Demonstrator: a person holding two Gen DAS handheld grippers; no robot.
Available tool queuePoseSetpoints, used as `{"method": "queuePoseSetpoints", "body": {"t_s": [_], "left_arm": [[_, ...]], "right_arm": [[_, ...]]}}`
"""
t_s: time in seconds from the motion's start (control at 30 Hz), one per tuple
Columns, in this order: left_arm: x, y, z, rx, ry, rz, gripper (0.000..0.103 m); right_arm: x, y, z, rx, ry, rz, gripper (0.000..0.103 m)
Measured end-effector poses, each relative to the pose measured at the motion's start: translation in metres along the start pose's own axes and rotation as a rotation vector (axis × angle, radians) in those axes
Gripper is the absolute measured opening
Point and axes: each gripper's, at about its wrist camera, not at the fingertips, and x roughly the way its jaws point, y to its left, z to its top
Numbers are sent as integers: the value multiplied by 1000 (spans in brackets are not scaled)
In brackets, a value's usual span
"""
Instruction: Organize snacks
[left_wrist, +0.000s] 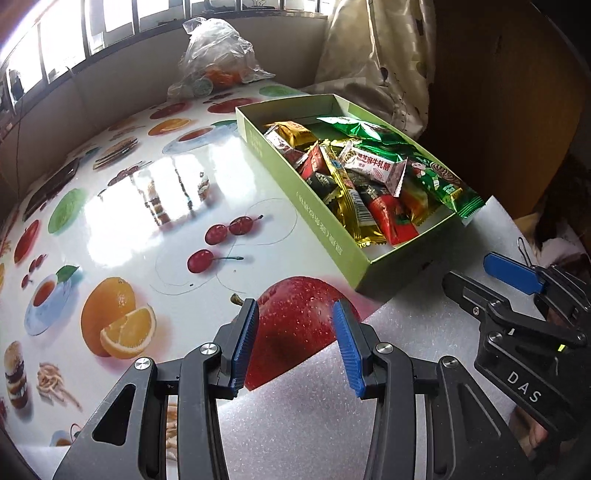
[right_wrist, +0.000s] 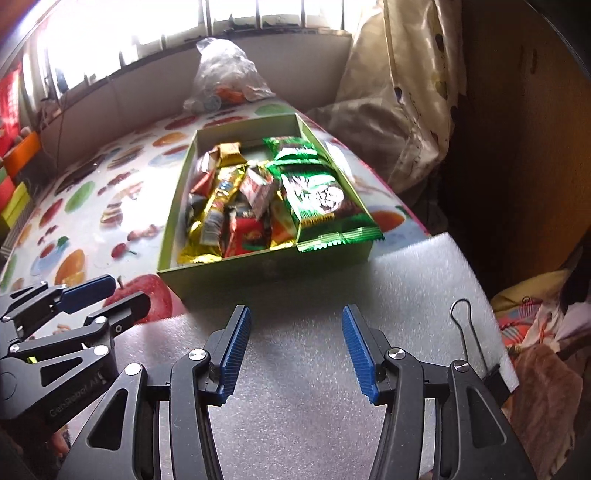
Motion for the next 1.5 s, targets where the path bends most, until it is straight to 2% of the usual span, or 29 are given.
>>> {"method": "queuePoseSetpoints", "body": {"t_s": [0.47, 1.5], "left_arm": [[4, 0, -6, -15, 6, 12, 43], [3, 1, -5, -26, 0, 14, 43]], "right_arm": [[6, 4, -7, -4, 1, -42, 52], [6, 3, -7, 18, -10, -42, 53]]}}
